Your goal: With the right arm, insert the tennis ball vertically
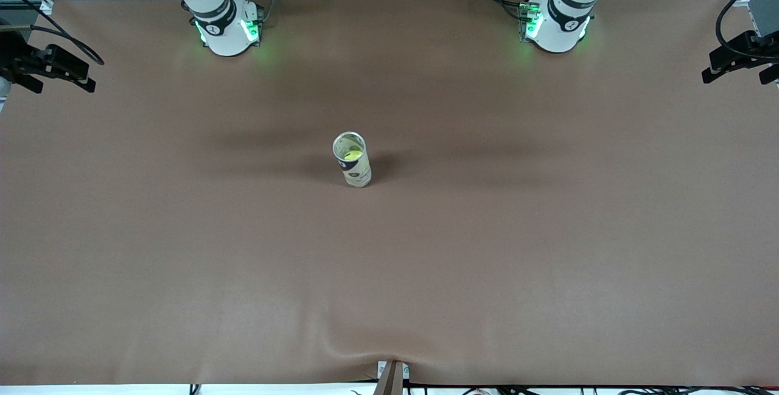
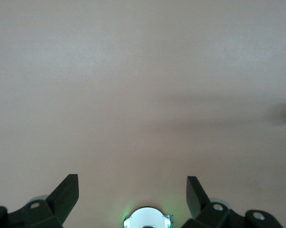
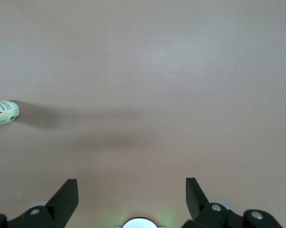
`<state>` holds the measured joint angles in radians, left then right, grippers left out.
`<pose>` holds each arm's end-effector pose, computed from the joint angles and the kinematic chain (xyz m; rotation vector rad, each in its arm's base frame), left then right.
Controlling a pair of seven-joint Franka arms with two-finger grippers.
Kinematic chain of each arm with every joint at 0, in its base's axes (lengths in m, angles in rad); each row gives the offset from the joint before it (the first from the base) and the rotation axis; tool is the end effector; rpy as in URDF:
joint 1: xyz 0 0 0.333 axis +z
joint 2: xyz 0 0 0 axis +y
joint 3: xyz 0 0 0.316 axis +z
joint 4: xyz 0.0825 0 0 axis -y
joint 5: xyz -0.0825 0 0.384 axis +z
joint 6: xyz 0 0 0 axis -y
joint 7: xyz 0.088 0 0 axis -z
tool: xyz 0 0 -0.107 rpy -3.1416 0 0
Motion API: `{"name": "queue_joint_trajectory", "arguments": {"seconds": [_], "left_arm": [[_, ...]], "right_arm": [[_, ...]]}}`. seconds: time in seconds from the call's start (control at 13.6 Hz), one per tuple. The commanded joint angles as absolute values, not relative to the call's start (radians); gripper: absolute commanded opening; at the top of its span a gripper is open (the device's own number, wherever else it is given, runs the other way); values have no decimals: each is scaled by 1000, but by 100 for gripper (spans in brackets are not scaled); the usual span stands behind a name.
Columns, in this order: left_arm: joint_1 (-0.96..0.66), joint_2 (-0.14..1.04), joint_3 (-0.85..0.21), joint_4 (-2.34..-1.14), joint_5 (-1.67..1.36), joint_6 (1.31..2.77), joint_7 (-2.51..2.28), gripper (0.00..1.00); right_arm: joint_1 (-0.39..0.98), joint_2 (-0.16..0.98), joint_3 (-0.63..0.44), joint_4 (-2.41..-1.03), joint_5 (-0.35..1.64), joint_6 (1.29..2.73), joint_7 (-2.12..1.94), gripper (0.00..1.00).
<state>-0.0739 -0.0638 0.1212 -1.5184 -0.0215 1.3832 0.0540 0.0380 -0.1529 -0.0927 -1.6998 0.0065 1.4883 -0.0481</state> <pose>0.5138 0.0242 0.6669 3.1071 -0.0163 -0.1093 0.4962 -0.0302 0.6372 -3.1167 0.0074 0.0906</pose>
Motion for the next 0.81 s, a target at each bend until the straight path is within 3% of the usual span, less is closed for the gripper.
{"name": "queue_joint_trajectory", "arguments": {"seconds": [0.0, 0.73], "left_arm": [[-80, -69, 120, -1523, -3, 1393, 43, 100], [-81, -75, 120, -1523, 2, 1394, 12, 100]], "right_arm": [[29, -183, -84, -1733, 3, 1508, -60, 100], [3, -183, -89, -1726, -2, 1511, -60, 100]]}}
